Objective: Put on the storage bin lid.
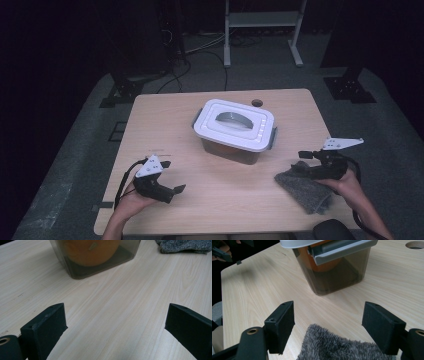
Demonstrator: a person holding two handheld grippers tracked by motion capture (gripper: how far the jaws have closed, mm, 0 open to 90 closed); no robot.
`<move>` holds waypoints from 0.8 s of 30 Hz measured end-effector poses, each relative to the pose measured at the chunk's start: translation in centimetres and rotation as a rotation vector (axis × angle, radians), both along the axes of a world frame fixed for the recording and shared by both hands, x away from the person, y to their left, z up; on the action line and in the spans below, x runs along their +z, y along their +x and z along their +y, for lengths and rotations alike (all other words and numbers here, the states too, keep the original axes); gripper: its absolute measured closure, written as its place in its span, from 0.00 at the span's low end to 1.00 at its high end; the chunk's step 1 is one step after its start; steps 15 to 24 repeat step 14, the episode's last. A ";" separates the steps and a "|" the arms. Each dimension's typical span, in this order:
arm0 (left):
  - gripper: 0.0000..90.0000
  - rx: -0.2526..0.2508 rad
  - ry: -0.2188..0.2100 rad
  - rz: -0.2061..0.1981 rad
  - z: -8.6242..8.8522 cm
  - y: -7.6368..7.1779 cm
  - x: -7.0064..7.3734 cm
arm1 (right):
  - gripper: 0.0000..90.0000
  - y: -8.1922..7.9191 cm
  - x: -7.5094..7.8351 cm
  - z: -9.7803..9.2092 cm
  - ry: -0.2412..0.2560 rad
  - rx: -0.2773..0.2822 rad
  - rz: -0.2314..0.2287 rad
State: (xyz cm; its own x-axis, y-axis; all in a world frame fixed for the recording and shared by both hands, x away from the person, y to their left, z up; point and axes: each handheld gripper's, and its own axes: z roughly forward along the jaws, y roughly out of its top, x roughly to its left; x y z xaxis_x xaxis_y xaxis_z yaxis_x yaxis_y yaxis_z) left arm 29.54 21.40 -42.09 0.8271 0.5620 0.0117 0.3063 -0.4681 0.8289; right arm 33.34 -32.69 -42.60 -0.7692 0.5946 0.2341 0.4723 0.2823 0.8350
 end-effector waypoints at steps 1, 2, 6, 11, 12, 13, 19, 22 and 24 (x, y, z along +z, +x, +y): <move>0.03 0.000 0.000 0.000 0.0 0.0 0.0 | 0.27 -0.1 0.0 0.0 0.002 0.001 -0.002; 0.03 0.000 -0.001 0.001 0.0 0.0 0.0 | 0.27 -0.1 0.0 0.0 -0.001 0.002 -0.003; 0.03 0.003 -0.004 0.000 0.0 0.0 0.0 | 0.27 -0.4 -0.2 0.0 -0.001 -0.001 -0.004; 0.03 0.006 -0.003 -0.004 0.1 0.0 0.0 | 0.27 -0.7 -0.6 0.0 -0.003 -0.004 -0.002; 0.03 0.006 -0.003 -0.005 0.1 0.0 0.0 | 0.27 -0.8 -0.6 0.0 -0.002 -0.003 0.000; 0.03 0.007 -0.002 -0.005 0.1 0.0 0.0 | 0.27 -0.8 -0.7 0.0 -0.005 -0.002 0.000; 0.03 0.006 -0.002 -0.005 0.1 0.0 0.0 | 0.27 -0.9 -0.7 0.0 -0.008 -0.002 -0.001; 0.03 0.006 -0.002 -0.005 0.1 0.0 0.0 | 0.27 -0.9 -0.7 0.0 -0.008 -0.002 -0.001; 0.03 0.006 -0.002 -0.005 0.1 0.0 0.0 | 0.27 -0.9 -0.7 0.0 -0.008 -0.002 -0.001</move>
